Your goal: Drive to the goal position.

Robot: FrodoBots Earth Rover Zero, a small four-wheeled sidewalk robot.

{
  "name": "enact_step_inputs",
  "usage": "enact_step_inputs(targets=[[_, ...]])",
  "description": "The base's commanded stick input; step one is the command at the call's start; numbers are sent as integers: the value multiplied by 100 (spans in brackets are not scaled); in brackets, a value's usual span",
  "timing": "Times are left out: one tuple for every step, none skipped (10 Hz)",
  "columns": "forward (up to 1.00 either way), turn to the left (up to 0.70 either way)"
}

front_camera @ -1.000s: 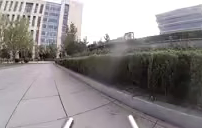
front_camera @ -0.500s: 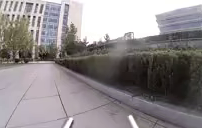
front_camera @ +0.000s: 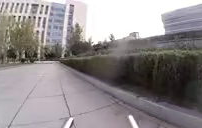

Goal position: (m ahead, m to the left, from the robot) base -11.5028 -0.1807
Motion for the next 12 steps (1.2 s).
enact_step_inputs(targets=[[0, 45], [0, 45], [0, 45], [0, 45], [0, 45], [0, 45], [0, 45], [0, 45], [0, 45], [0, 45], [0, 45], [0, 45]])
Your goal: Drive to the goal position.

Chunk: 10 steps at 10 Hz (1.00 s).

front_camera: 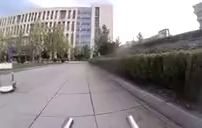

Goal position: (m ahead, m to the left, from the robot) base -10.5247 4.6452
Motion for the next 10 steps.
enact_step_inputs(targets=[[0, 45], [0, 45], [0, 45], [0, 45], [0, 45], [0, 45], [0, 45], [0, 45], [0, 45], [0, 45]])
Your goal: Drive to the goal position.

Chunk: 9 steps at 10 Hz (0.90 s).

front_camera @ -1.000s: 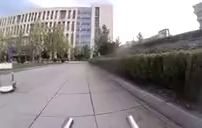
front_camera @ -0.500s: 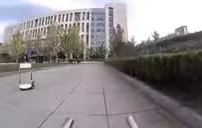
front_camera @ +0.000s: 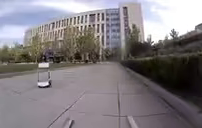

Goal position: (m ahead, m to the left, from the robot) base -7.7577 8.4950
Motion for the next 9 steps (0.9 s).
enact_step_inputs(targets=[[0, 45], [0, 45], [0, 45], [0, 45], [0, 45], [0, 45], [0, 45], [0, 45], [0, 45]])
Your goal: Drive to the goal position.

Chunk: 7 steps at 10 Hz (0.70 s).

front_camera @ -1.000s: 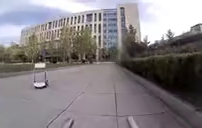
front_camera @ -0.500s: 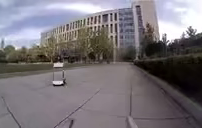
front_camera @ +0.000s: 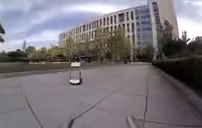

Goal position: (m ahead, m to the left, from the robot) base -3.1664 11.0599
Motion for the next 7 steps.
enact_step_inputs(targets=[[0, 45], [0, 45], [0, 45], [0, 45], [0, 45], [0, 45], [0, 45]])
